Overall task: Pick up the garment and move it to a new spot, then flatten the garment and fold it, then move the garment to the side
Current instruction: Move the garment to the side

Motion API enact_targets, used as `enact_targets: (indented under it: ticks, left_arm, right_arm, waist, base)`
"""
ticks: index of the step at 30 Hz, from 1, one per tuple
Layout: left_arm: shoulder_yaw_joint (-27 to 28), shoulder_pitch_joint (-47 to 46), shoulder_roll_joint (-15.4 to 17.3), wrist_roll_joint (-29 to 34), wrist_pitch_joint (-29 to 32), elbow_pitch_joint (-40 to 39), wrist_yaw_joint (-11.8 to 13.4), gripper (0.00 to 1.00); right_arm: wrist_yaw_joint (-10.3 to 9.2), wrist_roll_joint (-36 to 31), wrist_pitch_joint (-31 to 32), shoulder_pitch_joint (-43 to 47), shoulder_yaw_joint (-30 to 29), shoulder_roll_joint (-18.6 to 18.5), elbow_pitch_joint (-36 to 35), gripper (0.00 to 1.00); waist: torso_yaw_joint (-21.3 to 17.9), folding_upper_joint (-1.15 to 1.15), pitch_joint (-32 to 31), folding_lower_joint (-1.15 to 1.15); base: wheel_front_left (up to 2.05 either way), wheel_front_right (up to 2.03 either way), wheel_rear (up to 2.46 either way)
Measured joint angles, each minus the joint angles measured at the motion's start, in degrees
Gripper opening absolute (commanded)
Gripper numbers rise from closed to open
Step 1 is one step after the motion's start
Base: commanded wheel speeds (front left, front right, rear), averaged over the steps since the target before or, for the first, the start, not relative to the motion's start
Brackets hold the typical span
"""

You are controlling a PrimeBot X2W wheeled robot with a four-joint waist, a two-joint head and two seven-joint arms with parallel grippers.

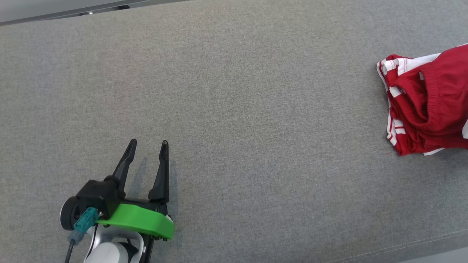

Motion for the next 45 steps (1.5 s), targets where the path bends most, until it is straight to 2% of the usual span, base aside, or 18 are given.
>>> enact_targets:
  ticks: [6,11,22,27,35,39,40,45]
  left_arm:
    - [0.0,0.0,-0.1,-0.2,-0.6,0.5,0.0,1.0]
    - [0.3,0.1,-0.7,-1.1,-1.3,1.0,0.2,1.0]
    - [4.8,0.5,-2.3,-5.5,-4.8,4.1,0.2,1.0]
    - [6.5,1.5,-3.0,-6.2,-5.9,5.2,0.5,1.0]
    - [10.4,4.6,-3.7,-5.6,-7.1,5.6,2.1,1.0]
    - [11.6,6.7,-3.6,-4.7,-7.2,5.9,2.7,1.0]
    - [12.1,7.5,-3.6,-4.3,-7.2,6.2,2.8,1.0]
    - [12.3,9.7,-3.8,-3.3,-7.4,6.2,3.0,1.0]
  right_arm:
    - [0.0,-1.4,-2.7,-2.4,0.6,0.9,-0.2,1.0]
    - [0.0,-0.6,-5.0,-4.6,4.4,2.6,-3.2,1.0]
    - [0.0,6.5,-6.8,-2.9,16.8,5.6,-15.6,1.0]
    - [0.0,9.8,-6.4,0.8,18.9,6.7,-21.0,1.0]
    - [0.0,10.7,-3.2,11.3,17.1,10.4,-34.3,1.0]
    - [0.0,8.8,-1.0,18.0,14.5,14.3,-42.2,1.0]
    - [0.0,7.5,0.0,21.5,13.3,16.5,-46.0,1.0]
    - [0.0,4.5,2.2,29.4,11.2,20.9,-54.3,1.0]
  waist:
    - [-0.8,0.0,-1.4,0.0]
    - [-1.5,0.0,-3.6,0.0]
    - [-2.0,0.0,-9.8,0.0]
    - [-1.6,0.01,-12.1,0.0]
    - [0.2,0.01,-16.0,0.0]
    - [1.3,0.01,-17.3,0.0]
    - [1.9,0.01,-17.8,0.0]
    - [3.4,0.01,-18.8,0.0]
  base:
    - [0.0,0.0,0.0]
    - [0.0,0.0,0.0]
    - [0.0,0.0,0.0]
    - [0.0,0.0,0.0]
    - [0.0,0.0,0.0]
    - [0.0,0.0,0.0]
    - [0.0,0.0,0.0]
    - [0.0,0.0,0.0]
